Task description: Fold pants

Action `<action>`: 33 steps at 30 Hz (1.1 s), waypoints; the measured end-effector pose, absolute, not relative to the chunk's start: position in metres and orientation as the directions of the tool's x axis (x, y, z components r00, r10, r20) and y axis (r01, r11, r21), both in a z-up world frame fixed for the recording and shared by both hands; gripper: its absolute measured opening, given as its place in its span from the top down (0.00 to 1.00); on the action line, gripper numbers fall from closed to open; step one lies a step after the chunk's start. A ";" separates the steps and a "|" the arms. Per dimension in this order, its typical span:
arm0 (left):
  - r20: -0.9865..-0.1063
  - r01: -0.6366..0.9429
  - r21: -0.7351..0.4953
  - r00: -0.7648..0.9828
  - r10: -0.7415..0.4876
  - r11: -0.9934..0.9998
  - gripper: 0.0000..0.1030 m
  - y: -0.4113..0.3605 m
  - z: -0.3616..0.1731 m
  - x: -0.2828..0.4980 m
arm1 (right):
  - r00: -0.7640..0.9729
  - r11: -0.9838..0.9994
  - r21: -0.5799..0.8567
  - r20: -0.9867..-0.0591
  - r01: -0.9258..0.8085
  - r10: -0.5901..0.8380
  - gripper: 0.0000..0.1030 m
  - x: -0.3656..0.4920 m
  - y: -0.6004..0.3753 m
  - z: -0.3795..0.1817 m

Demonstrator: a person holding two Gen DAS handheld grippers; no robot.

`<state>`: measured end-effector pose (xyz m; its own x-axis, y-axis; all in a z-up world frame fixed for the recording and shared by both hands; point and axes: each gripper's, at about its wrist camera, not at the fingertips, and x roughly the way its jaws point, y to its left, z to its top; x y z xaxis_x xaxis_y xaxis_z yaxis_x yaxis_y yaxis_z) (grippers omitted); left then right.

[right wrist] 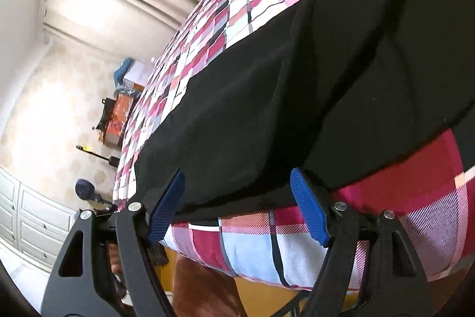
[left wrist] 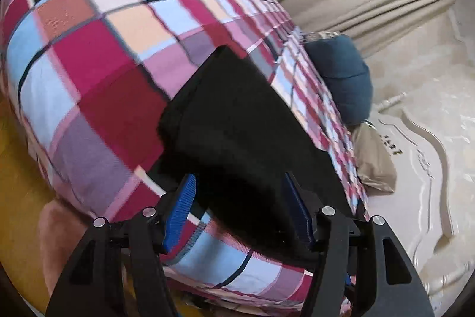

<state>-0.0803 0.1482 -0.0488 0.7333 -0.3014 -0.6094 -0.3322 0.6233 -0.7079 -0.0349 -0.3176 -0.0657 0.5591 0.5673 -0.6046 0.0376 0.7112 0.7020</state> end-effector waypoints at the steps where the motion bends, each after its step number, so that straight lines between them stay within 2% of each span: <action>1: -0.617 -0.349 -0.706 0.730 -0.294 0.617 0.42 0.148 -0.052 -0.079 | 0.563 0.712 0.701 -0.606 0.043 0.562 0.29 -0.035 -0.317 -0.065; 6: -0.631 -0.415 -0.719 0.727 -0.271 0.558 0.43 0.151 -0.067 -0.067 | 0.580 0.689 0.719 -0.601 0.093 0.550 0.32 -0.038 -0.321 -0.067; 8: -0.640 -0.434 -0.715 0.723 -0.261 0.548 0.49 0.150 -0.068 -0.064 | 0.574 0.694 0.710 -0.621 0.122 0.534 0.39 -0.036 -0.321 -0.069; 10: -0.660 -0.450 -0.691 0.712 -0.240 0.566 0.61 0.148 -0.066 -0.062 | 0.572 0.692 0.707 -0.631 0.147 0.524 0.43 -0.033 -0.323 -0.071; 11: -0.666 -0.453 -0.681 0.709 -0.230 0.575 0.64 0.146 -0.065 -0.059 | 0.569 0.694 0.703 -0.638 0.155 0.519 0.49 -0.032 -0.322 -0.072; 12: -0.673 -0.455 -0.668 0.707 -0.217 0.588 0.72 0.145 -0.063 -0.058 | 0.568 0.699 0.697 -0.644 0.158 0.513 0.55 -0.030 -0.320 -0.072; 13: -0.684 -0.462 -0.651 0.701 -0.202 0.602 0.79 0.144 -0.063 -0.056 | 0.568 0.711 0.684 -0.655 0.164 0.499 0.68 -0.027 -0.319 -0.073; 14: -0.690 -0.465 -0.644 0.697 -0.196 0.608 0.81 0.144 -0.063 -0.056 | 0.564 0.722 0.670 -0.668 0.172 0.486 0.85 -0.024 -0.317 -0.075; 15: -0.693 -0.472 -0.641 0.694 -0.193 0.605 0.83 0.145 -0.064 -0.055 | 0.559 0.733 0.656 -0.681 0.179 0.473 0.90 -0.022 -0.317 -0.077; 24: -0.693 -0.471 -0.624 0.702 -0.162 0.624 0.86 0.143 -0.060 -0.060 | 0.616 0.724 0.676 -0.630 0.136 0.473 0.92 -0.045 -0.316 -0.056; 30: -0.674 -0.442 -0.648 0.712 -0.197 0.620 0.85 0.149 -0.075 -0.063 | 0.578 0.695 0.693 -0.651 0.190 0.492 0.92 -0.049 -0.324 -0.093; 33: -0.671 -0.414 -0.634 0.715 -0.198 0.653 0.81 0.147 -0.068 -0.065 | 0.574 0.719 0.674 -0.661 0.170 0.484 0.92 -0.048 -0.322 -0.088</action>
